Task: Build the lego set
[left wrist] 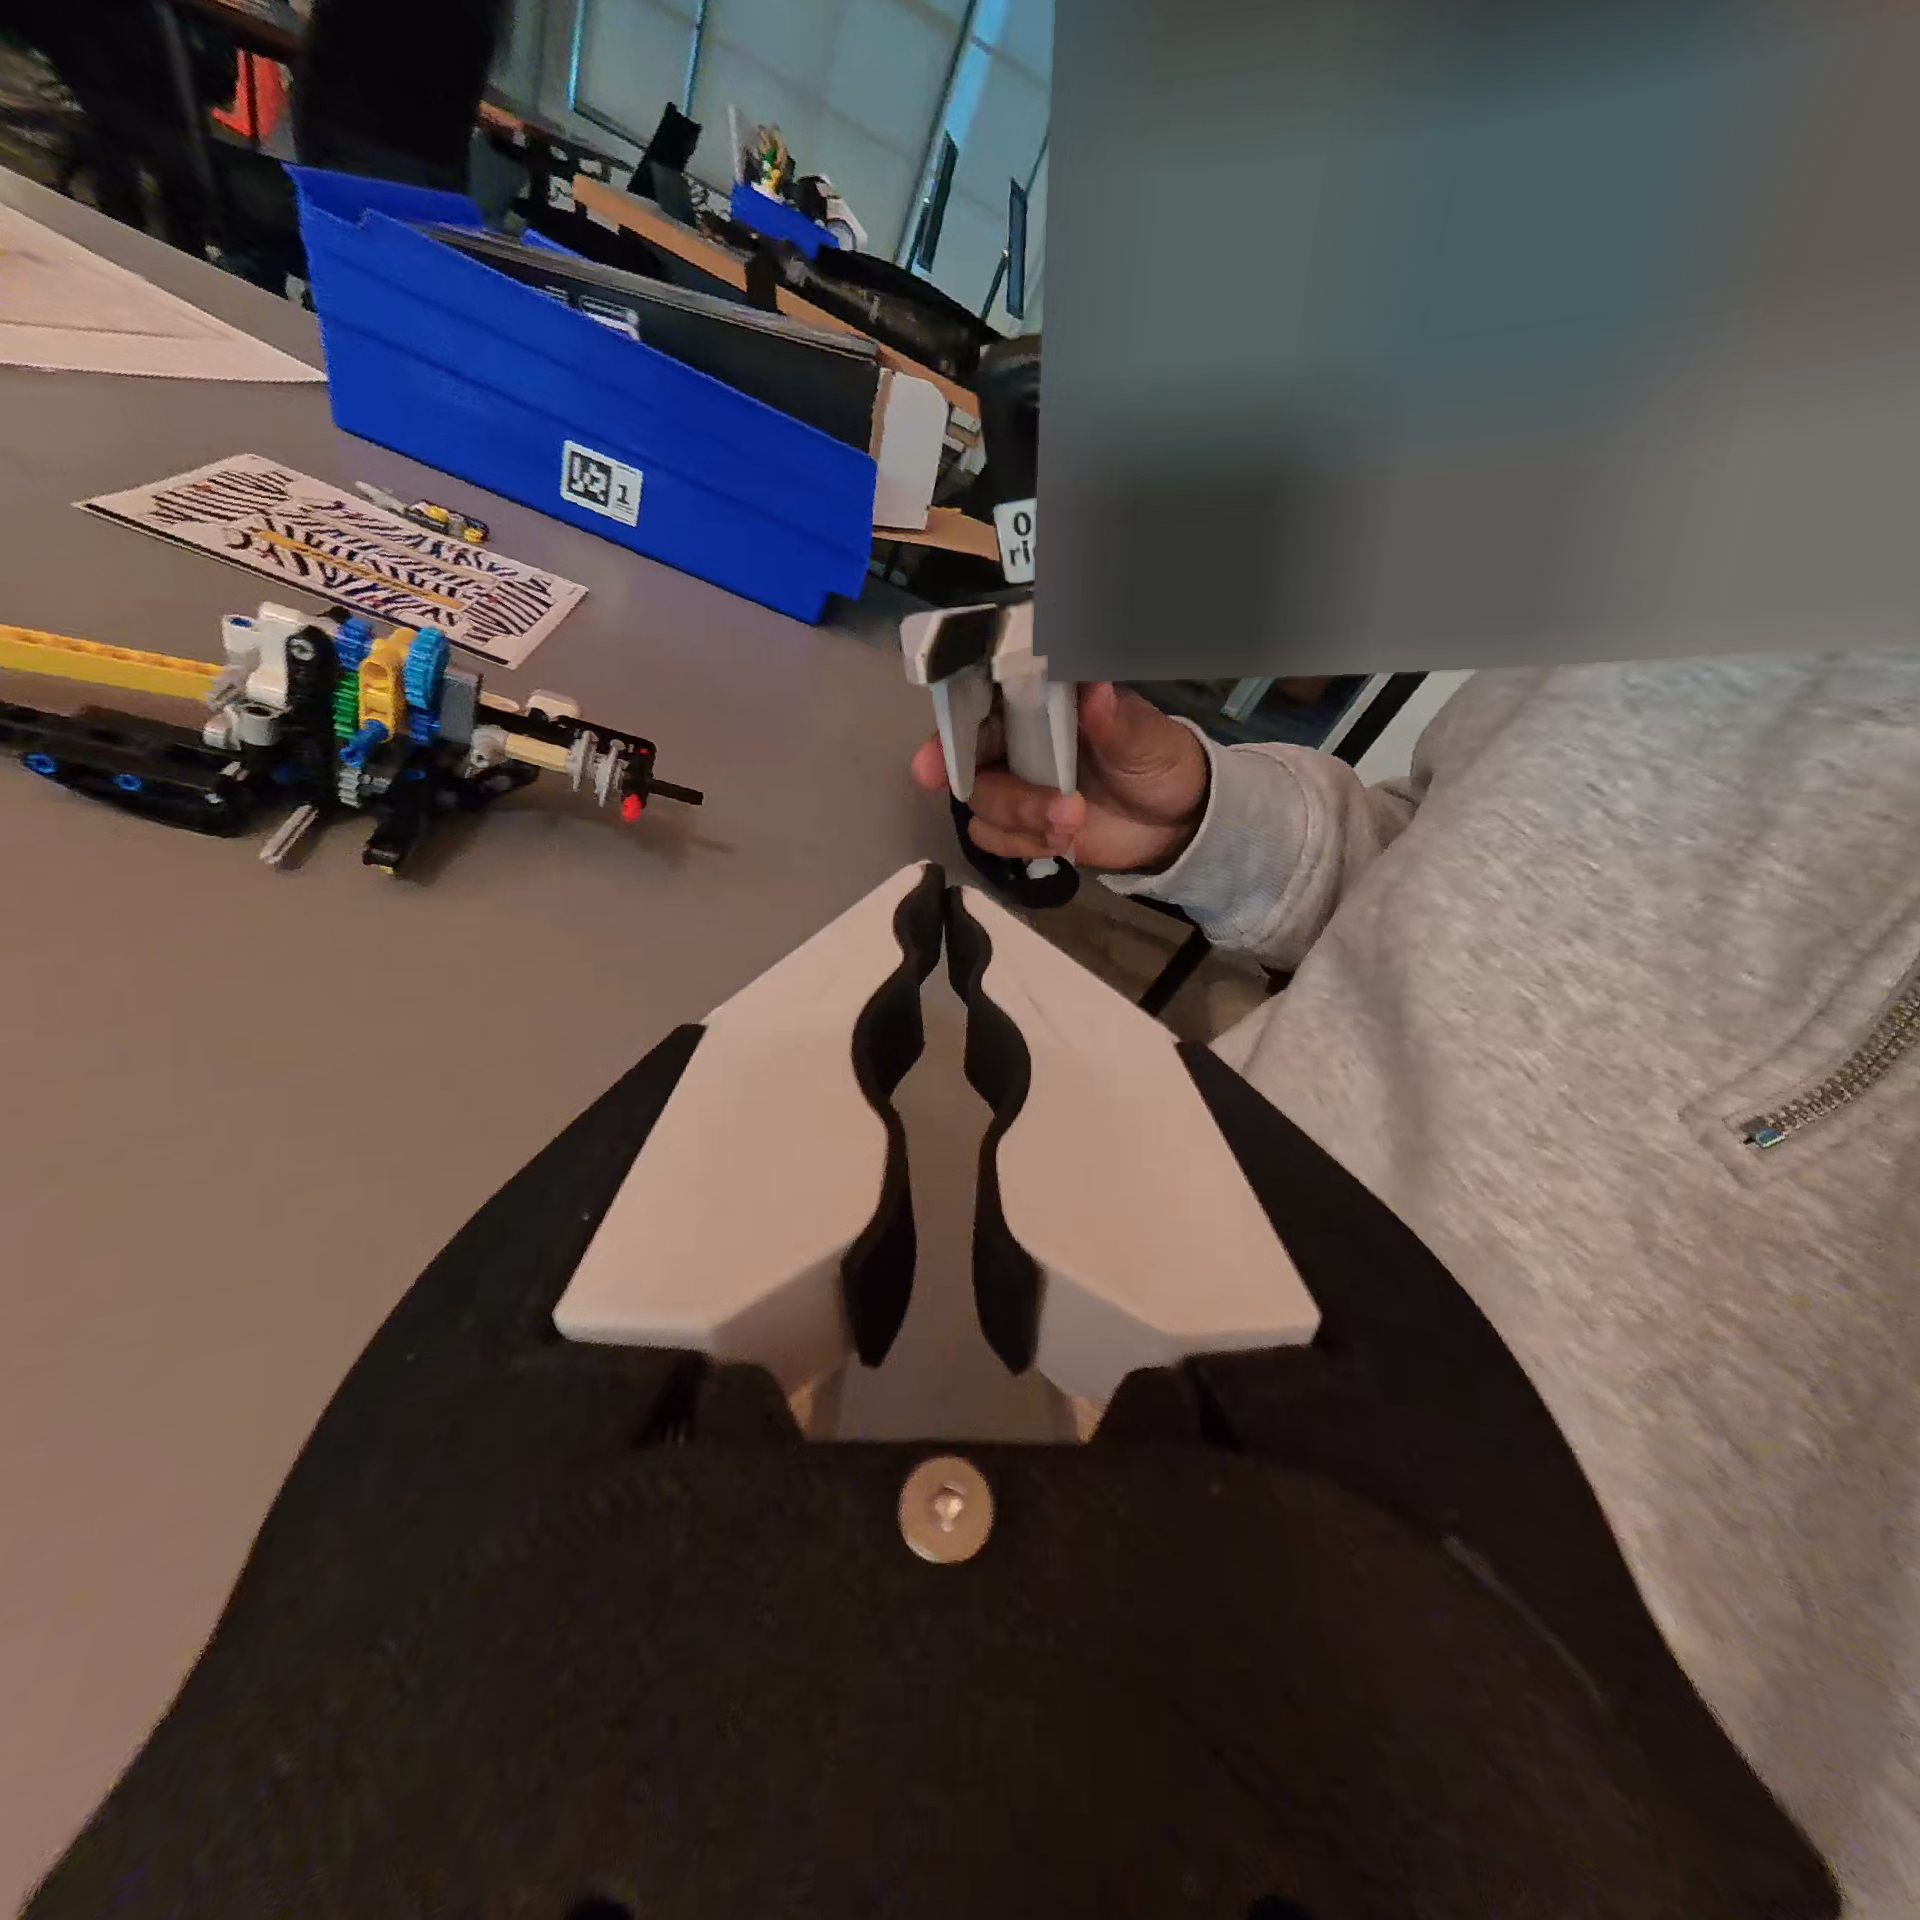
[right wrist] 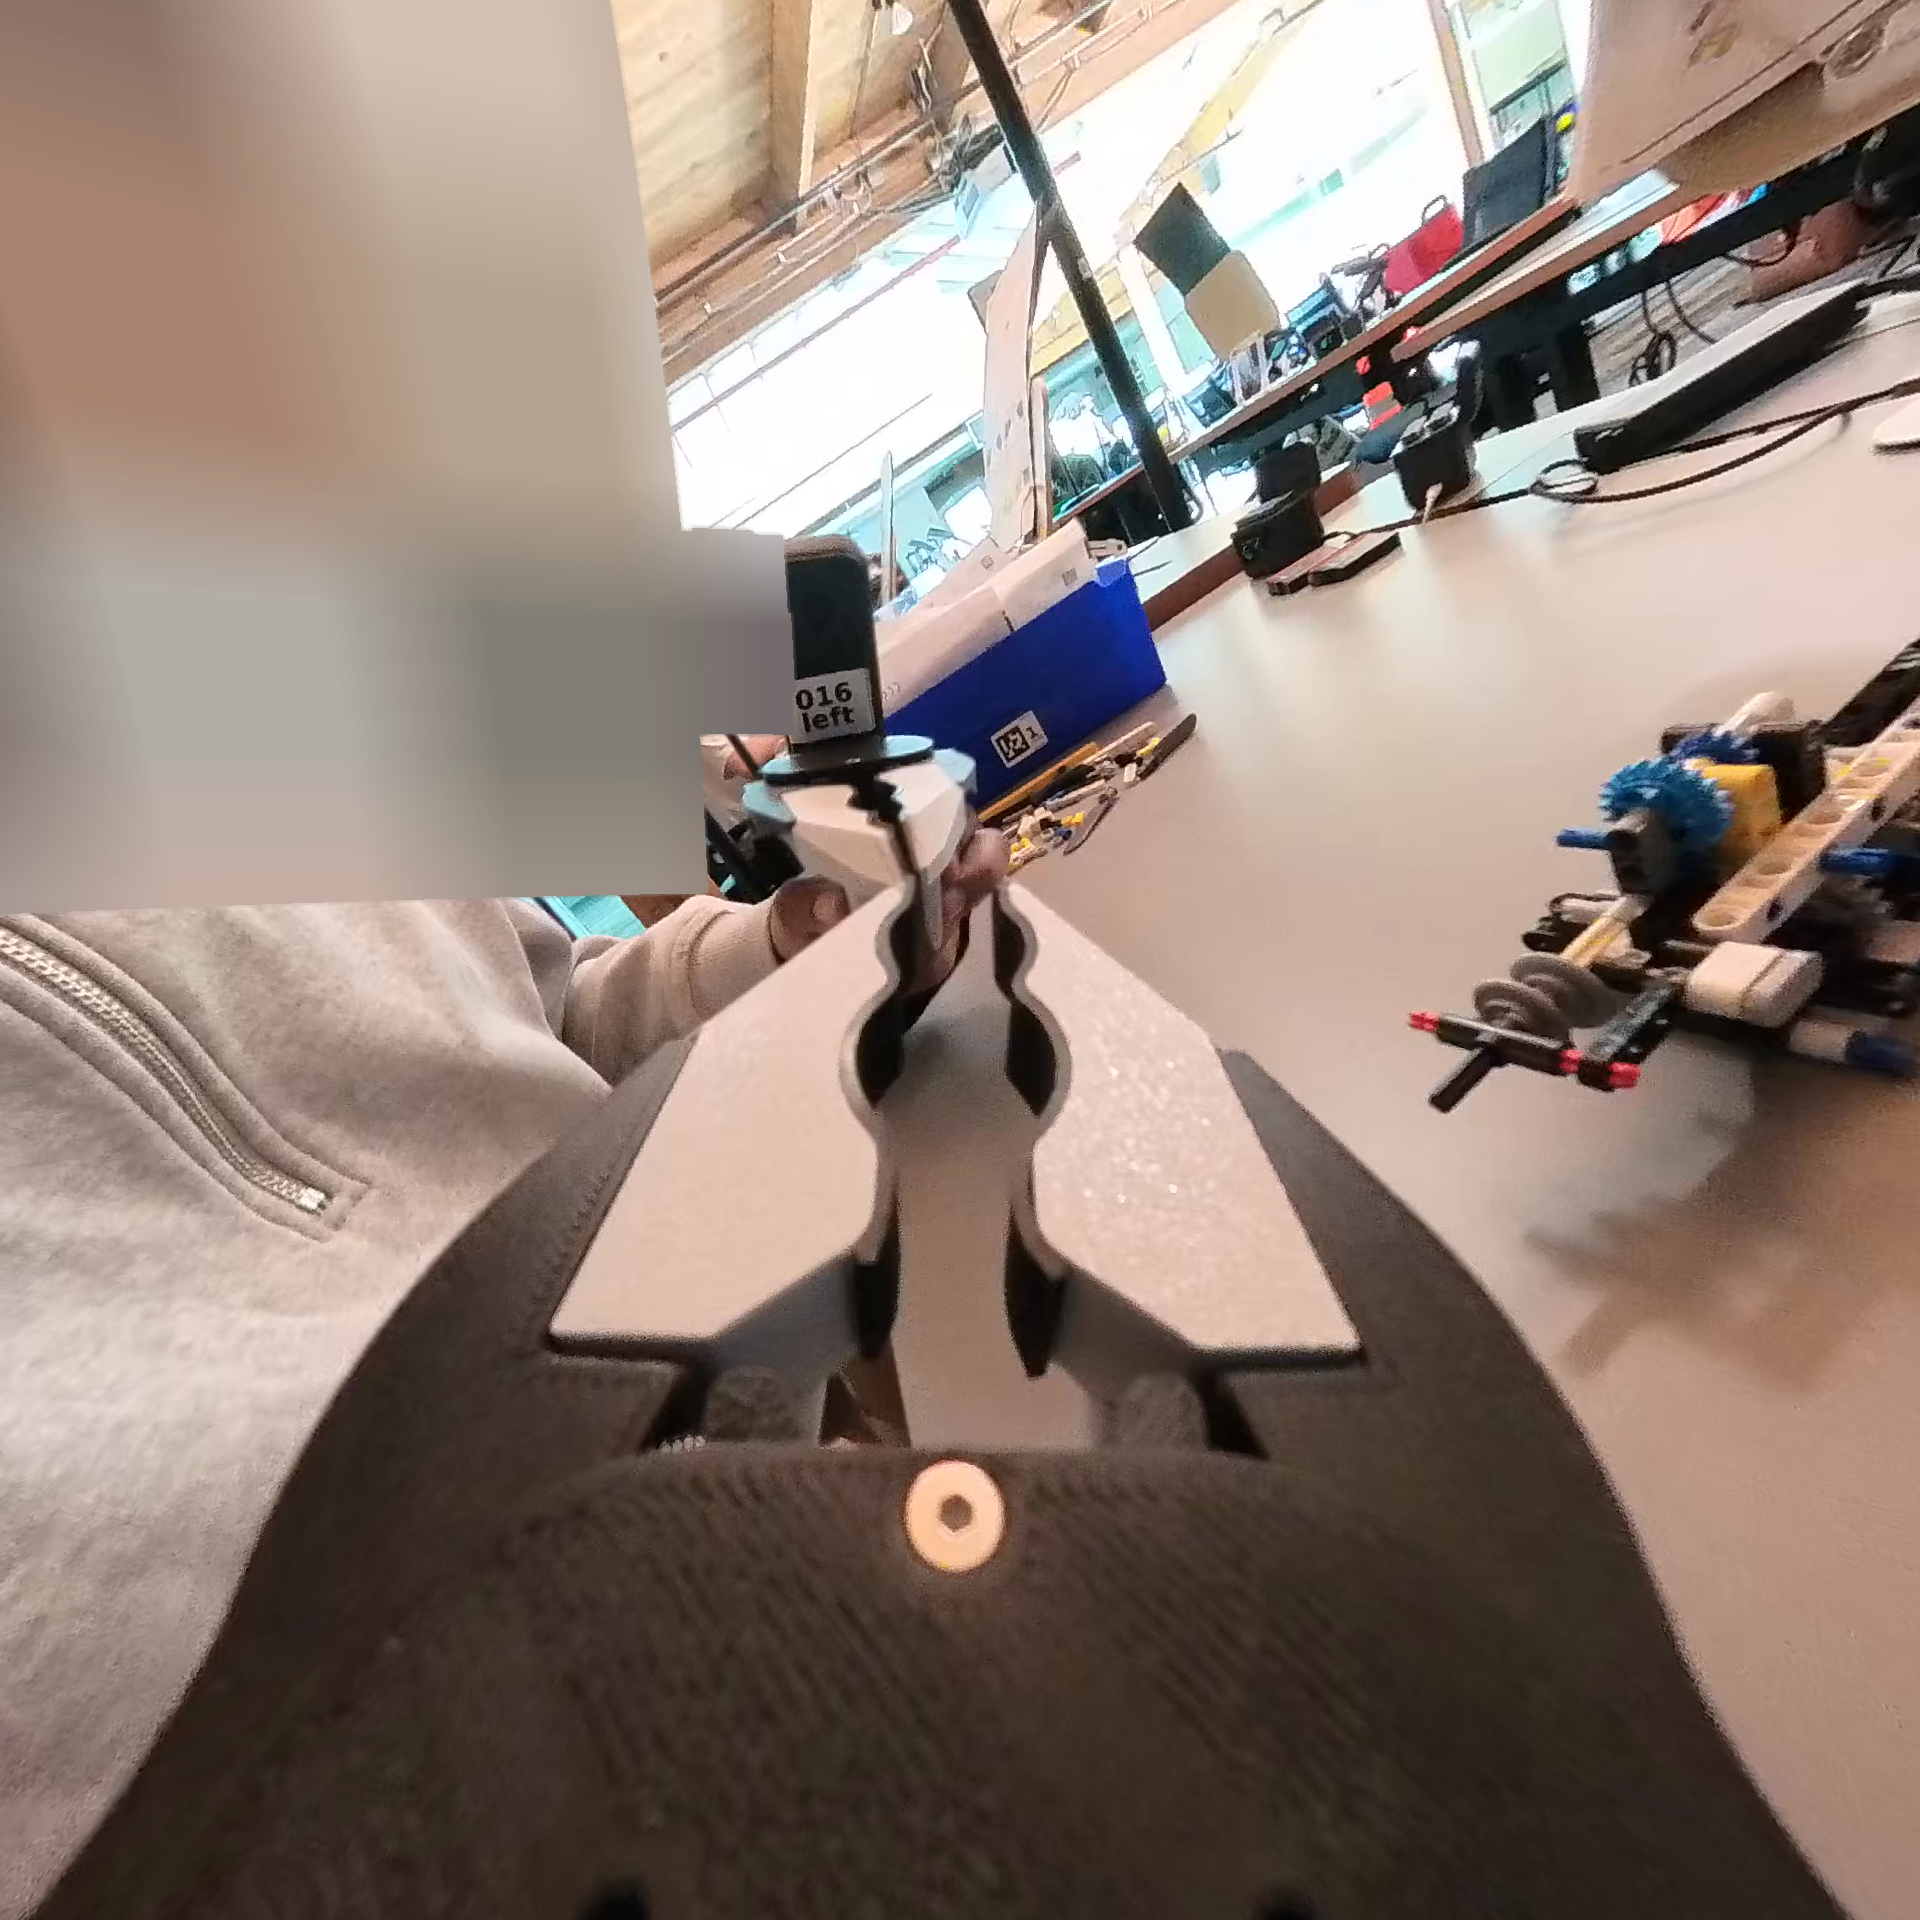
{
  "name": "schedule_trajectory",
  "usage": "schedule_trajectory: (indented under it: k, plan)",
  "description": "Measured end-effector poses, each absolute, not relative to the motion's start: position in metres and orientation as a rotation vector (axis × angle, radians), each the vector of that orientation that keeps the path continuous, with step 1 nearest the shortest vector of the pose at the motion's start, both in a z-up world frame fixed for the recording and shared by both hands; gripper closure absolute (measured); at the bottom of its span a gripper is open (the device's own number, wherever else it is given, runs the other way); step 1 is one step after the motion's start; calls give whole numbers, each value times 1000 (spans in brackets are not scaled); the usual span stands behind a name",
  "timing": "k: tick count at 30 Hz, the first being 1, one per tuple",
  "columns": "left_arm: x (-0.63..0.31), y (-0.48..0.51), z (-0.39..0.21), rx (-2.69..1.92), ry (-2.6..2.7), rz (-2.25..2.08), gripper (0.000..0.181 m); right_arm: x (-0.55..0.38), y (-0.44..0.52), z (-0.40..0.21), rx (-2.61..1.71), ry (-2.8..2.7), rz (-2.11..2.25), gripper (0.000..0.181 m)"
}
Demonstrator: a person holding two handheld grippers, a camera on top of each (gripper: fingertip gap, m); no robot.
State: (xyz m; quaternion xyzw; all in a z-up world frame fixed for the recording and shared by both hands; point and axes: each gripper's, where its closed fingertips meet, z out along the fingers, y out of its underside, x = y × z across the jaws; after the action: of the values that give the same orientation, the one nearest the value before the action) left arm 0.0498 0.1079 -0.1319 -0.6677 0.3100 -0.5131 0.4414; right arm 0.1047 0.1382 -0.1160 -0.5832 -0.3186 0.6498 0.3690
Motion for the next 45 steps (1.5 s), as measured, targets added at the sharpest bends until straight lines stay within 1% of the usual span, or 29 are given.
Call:
schedule_trajectory:
  k: [7, 14, 19, 23, 25, 27, 31, 33, 35, 39, 45]
  plan:
    - [39, 113, -123, -1643, 701, -1253, 181, 99, 122, -122, -1523, -873, 1712, 157]
    - [37, 102, -116, -1611, 673, -1262, 181, 103, 97, -136, -1550, -1034, 1515, 157]
    - [42, 77, -123, -1622, 631, -1327, 181, 109, 59, -156, -1609, -1087, 1531, 156]
    - [48, 52, -125, -1629, 621, -1313, 181, 114, 28, -164, -1625, -1151, 1493, 159]
    - [50, 40, -124, -1620, 606, -1314, 181, 111, 0, -177, -1661, -1258, 1481, 160]
    - [51, 31, -121, -1608, 591, -1317, 181, 105, -28, -208, -1779, -1418, 1400, 154]
    - [51, 15, -112, -1576, 576, -1334, 181, 93, -59, -278, -2033, -1708, 969, 145]
    - [51, 9, -109, -1565, 576, -1326, 181, 93, -59, -303, -2011, -1879, 679, 141]
    - [51, 5, -110, -1561, 575, -1324, 181, 92, -62, -319, -1965, -2031, 511, 139]
    - [51, 4, -114, -1574, 578, -1340, 181, 79, -72, -328, -1977, -2150, 562, 144]
    - [44, 7, -114, -1561, 556, -1350, 181, 80, -68, -334, -2145, -2219, 570, 137]
